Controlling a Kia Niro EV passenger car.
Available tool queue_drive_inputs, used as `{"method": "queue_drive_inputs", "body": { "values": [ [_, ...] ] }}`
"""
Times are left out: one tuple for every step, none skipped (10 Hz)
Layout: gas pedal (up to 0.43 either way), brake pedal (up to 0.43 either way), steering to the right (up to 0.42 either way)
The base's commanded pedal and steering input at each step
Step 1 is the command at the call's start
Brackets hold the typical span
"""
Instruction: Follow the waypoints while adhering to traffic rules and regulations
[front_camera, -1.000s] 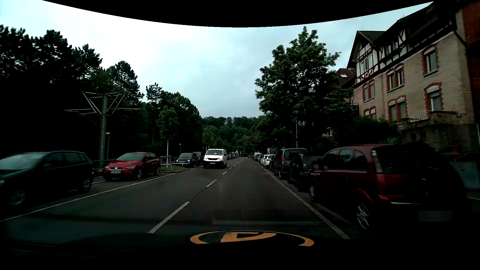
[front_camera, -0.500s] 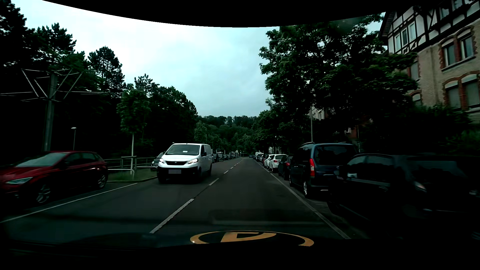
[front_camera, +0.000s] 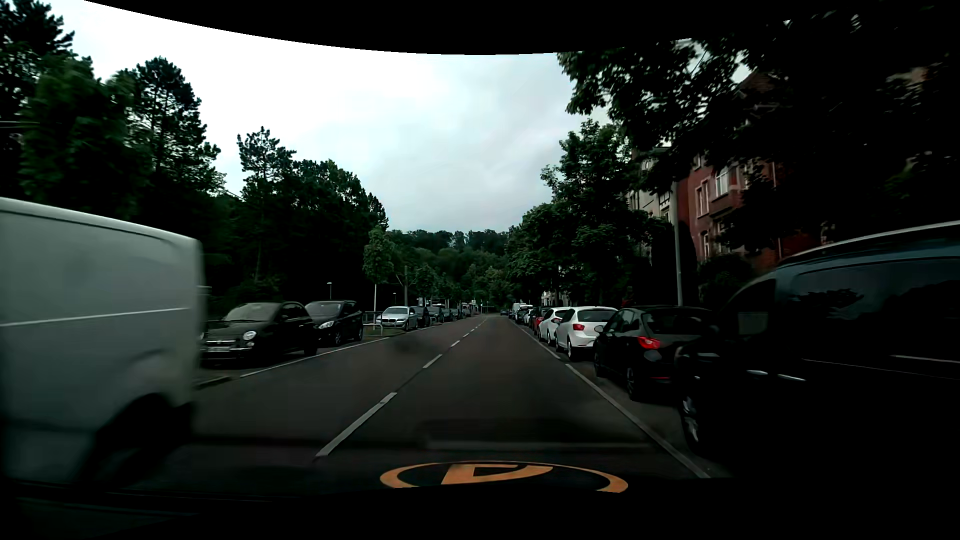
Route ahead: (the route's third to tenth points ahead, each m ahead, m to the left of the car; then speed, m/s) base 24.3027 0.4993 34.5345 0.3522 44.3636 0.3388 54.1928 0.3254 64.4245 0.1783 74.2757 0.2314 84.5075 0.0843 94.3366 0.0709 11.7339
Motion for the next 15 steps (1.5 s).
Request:
{"method": "queue_drive_inputs", "body": {
  "values": [
    [0.118,0.000,-0.003],
    [0.118,0.000,-0.003],
    [0.118,0.000,-0.002],
    [0.110,0.000,-0.001],
    [0.110,0.000,0.000],
    [0.110,0.000,0.000],
    [0.098,0.000,-0.002],
    [0.098,0.000,-0.002],
    [0.087,0.000,-0.002],
    [0.087,0.000,-0.001],
    [0.087,0.000,-0.001],
    [0.079,0.000,-0.001],
    [0.079,0.000,-0.001],
    [0.079,0.000,-0.001],
    [0.079,0.000,0.000]
  ]
}}
